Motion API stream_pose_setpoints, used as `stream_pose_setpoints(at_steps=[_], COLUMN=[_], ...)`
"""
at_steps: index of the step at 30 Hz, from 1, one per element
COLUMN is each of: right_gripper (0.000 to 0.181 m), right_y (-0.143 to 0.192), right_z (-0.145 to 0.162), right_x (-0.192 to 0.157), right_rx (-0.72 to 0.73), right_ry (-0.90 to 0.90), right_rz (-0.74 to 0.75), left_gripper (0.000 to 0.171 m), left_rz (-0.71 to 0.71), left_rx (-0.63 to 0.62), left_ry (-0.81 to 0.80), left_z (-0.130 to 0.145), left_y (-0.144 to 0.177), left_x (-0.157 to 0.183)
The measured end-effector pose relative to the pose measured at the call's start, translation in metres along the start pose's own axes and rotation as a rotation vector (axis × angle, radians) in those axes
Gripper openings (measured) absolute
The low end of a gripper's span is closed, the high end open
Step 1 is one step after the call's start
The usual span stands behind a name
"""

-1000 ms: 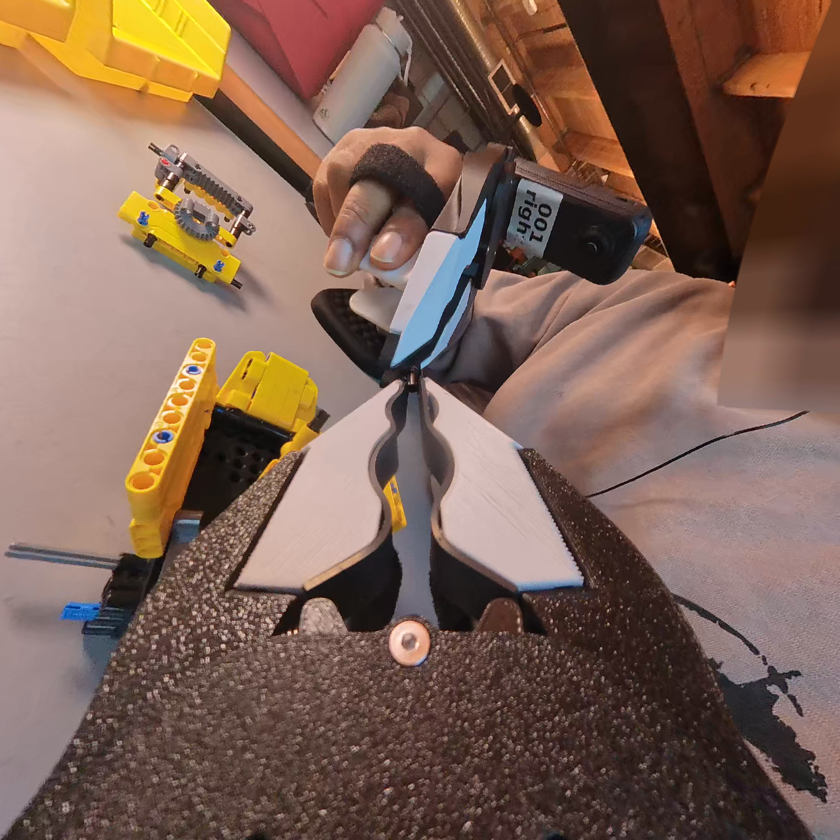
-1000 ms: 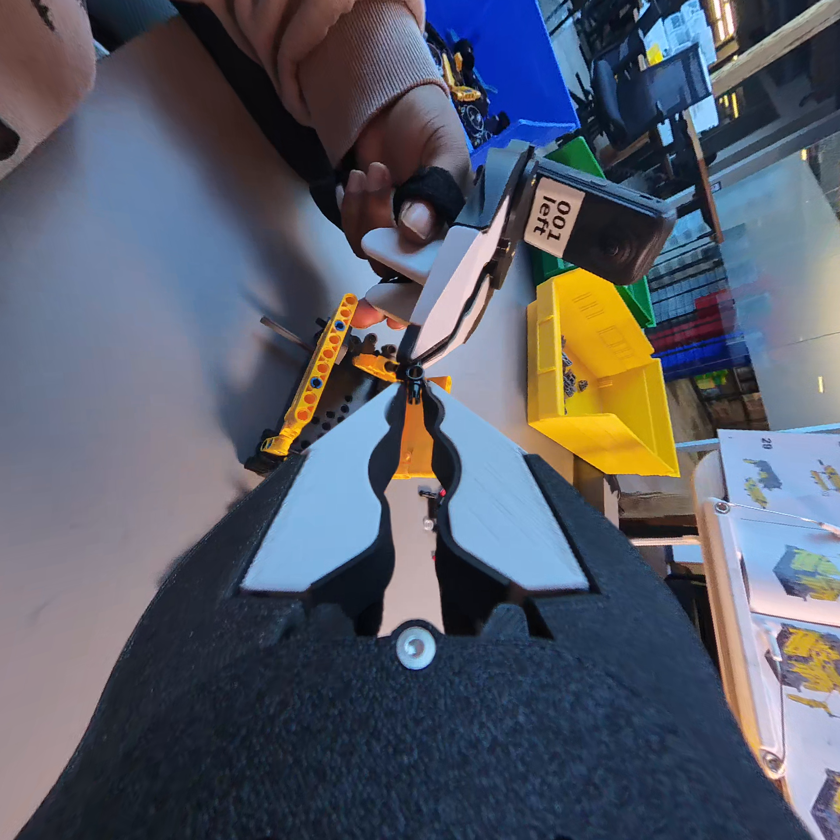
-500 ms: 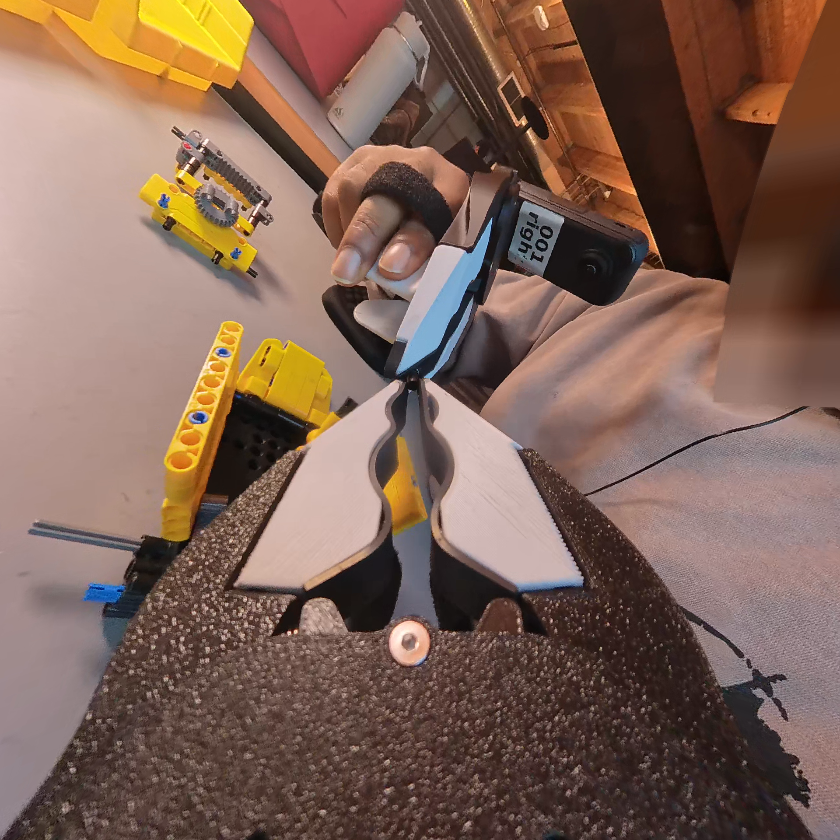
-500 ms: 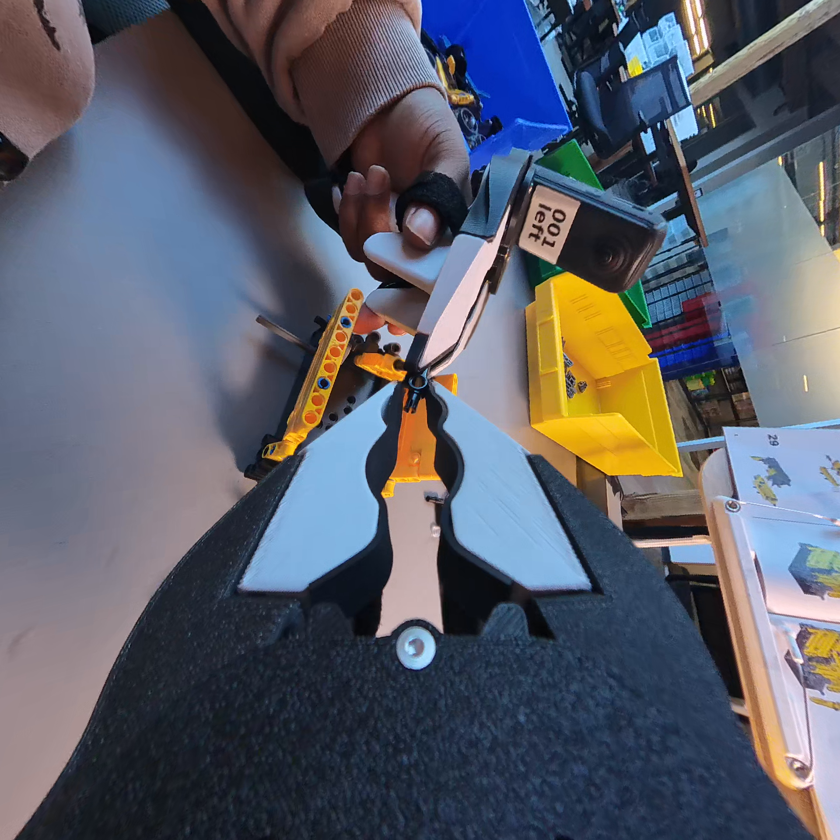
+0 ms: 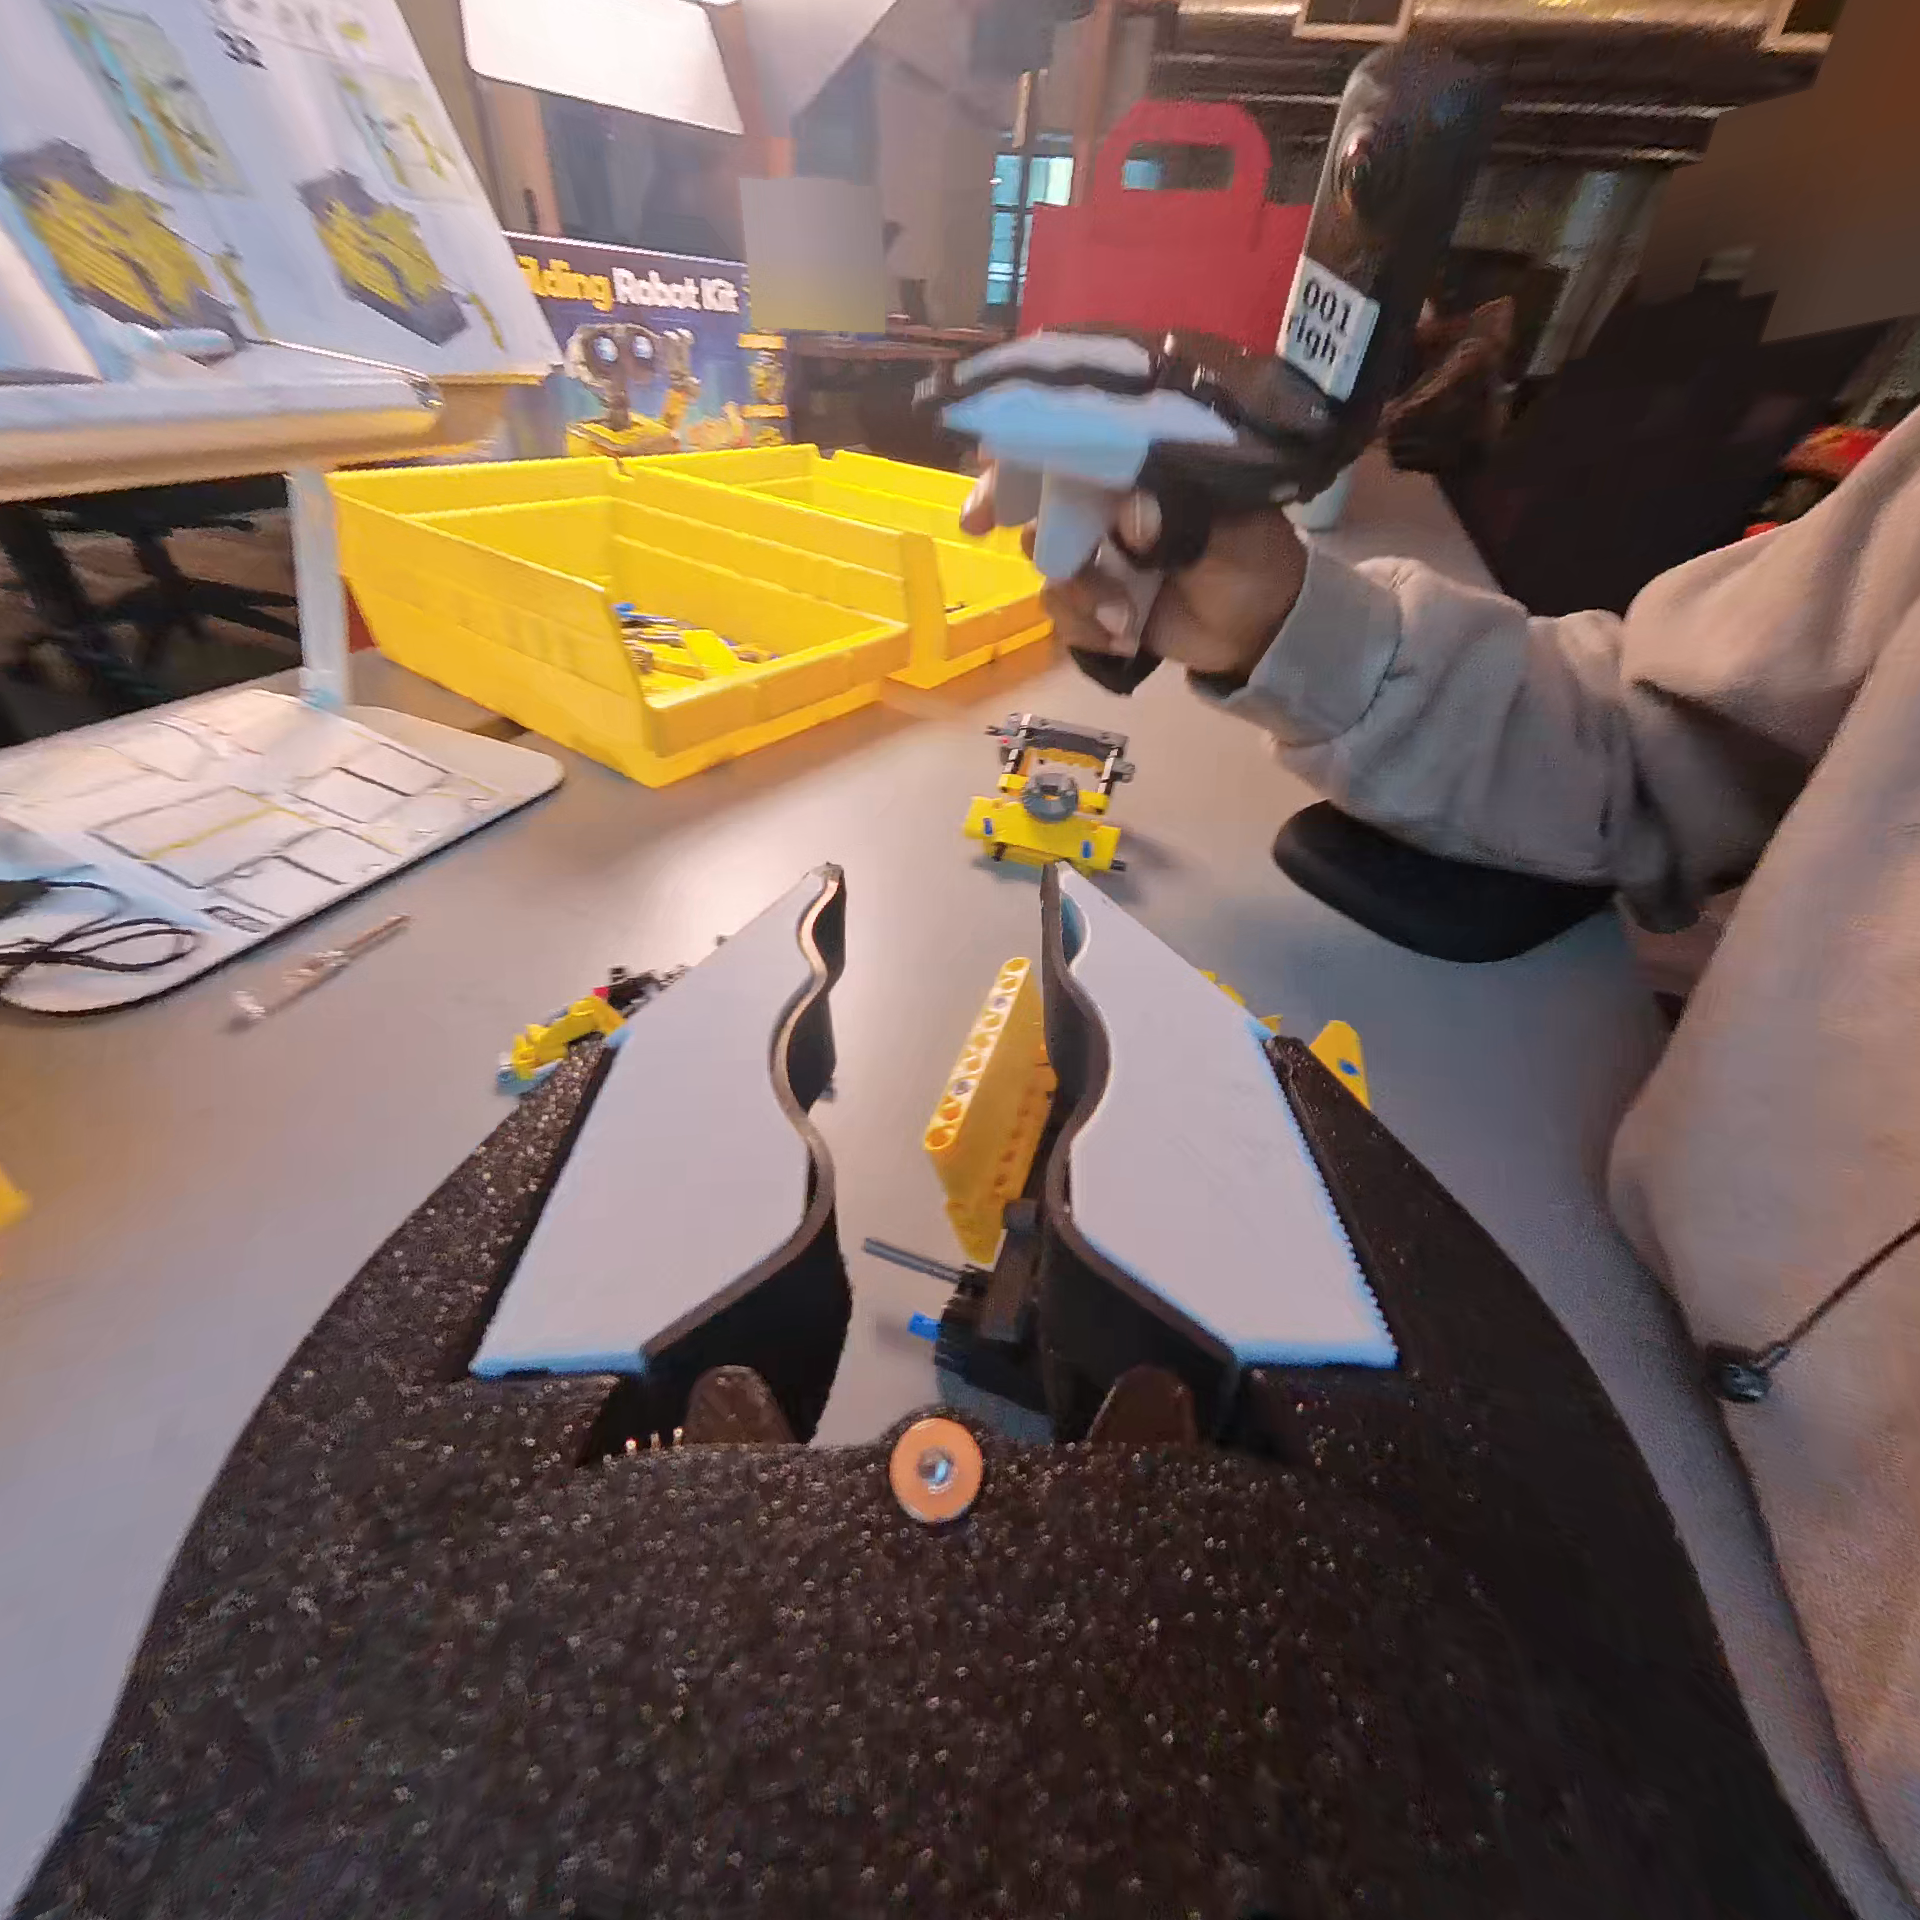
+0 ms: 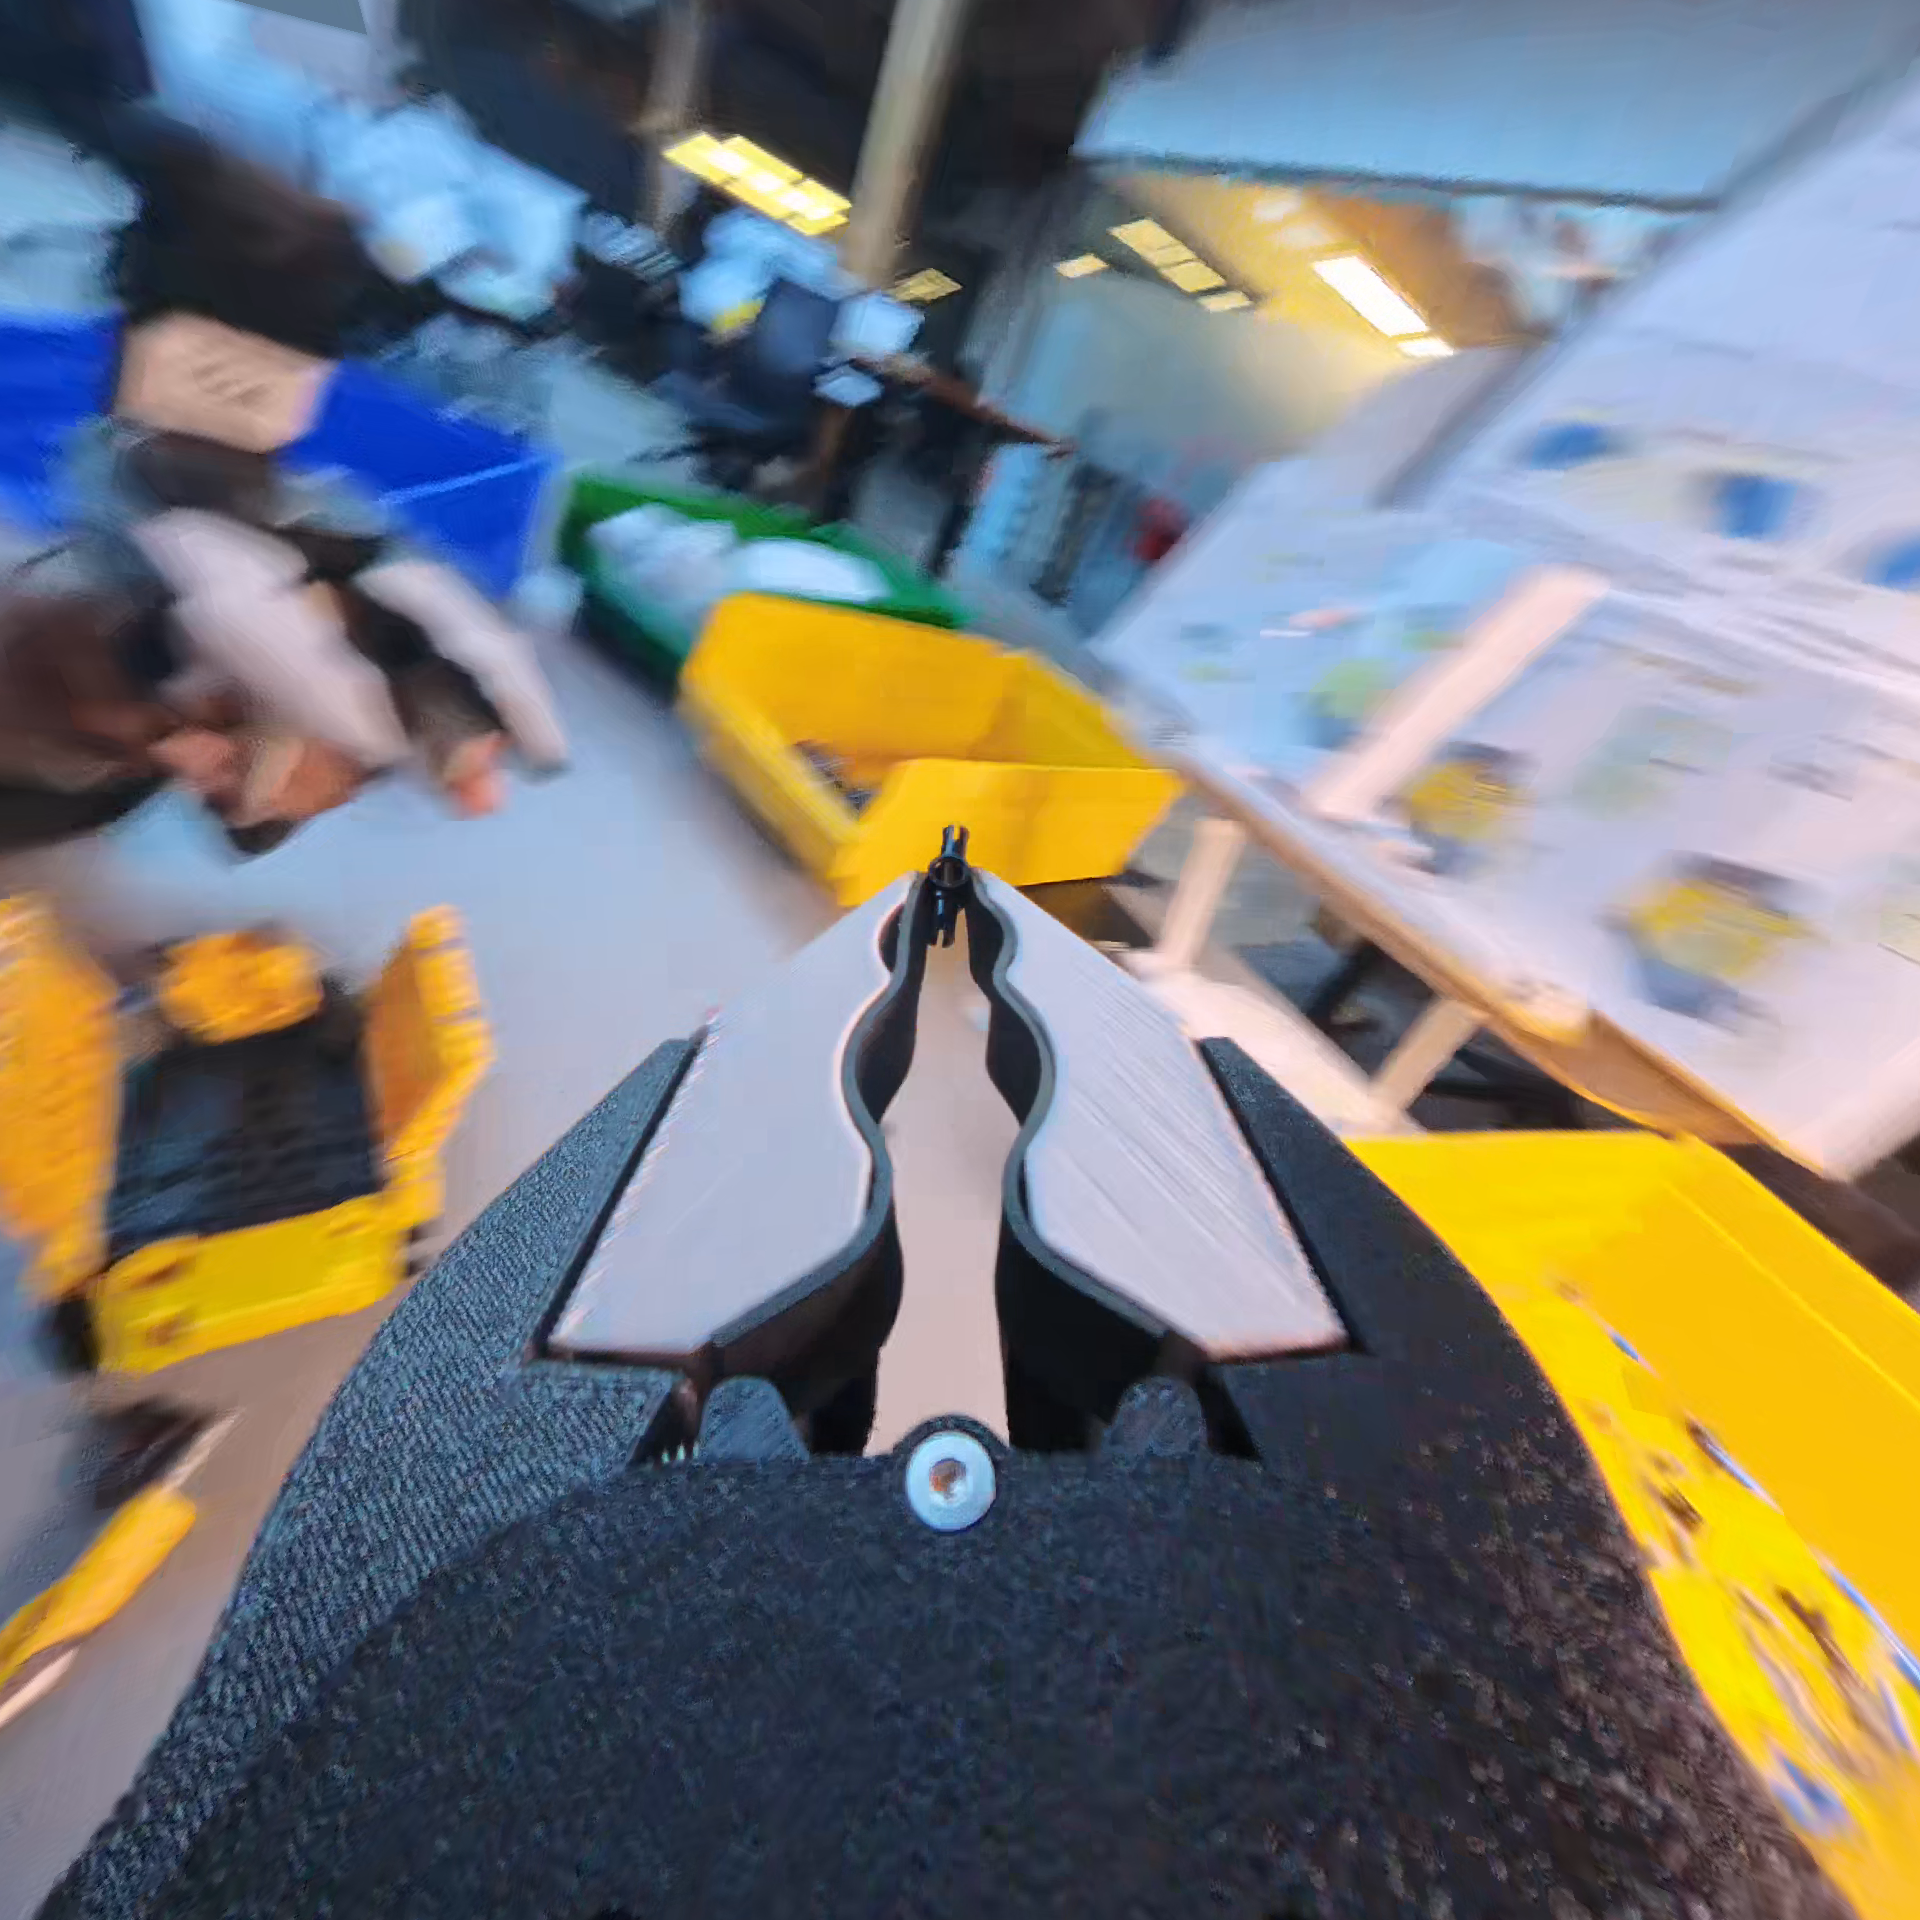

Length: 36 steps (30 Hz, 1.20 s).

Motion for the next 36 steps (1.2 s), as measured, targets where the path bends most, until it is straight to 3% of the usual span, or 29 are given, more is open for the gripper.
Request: stream_pose_setpoints(at_steps=[5, 10, 16, 36], right_gripper=[0.006, 0.006, 0.006, 0.006], right_y=[0.122, 0.217, 0.233, 0.232], right_z=[0.033, 0.102, 0.14, 0.148], right_x=[0.146, 0.195, 0.215, 0.227], right_rx=[0.08, -0.144, -0.301, -0.316], right_ry=[-0.178, -0.263, -0.446, -0.484], right_rz=[0.662, 0.986, 0.962, 0.971], left_gripper=[0.036, 0.036, 0.036, 0.034], left_rz=[-0.055, -0.053, -0.057, 0.002], left_rx=[-0.006, -0.068, -0.103, -0.117], left_ry=[-0.076, -0.118, -0.118, -0.087], left_z=[0.002, 0.012, 0.02, 0.026], left_y=[0.001, -0.007, -0.012, -0.016], left_x=[-0.002, 0.001, -0.001, 0.0])
Point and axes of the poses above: each gripper's, where its closed fingertips meet, y back along the fingers, z out of its underside, x = y × z across the jaws, the point moved 7 cm from there along y, back along the fingers, and after that the axes turned 3 degrees about -z, right-handed, at the moved point
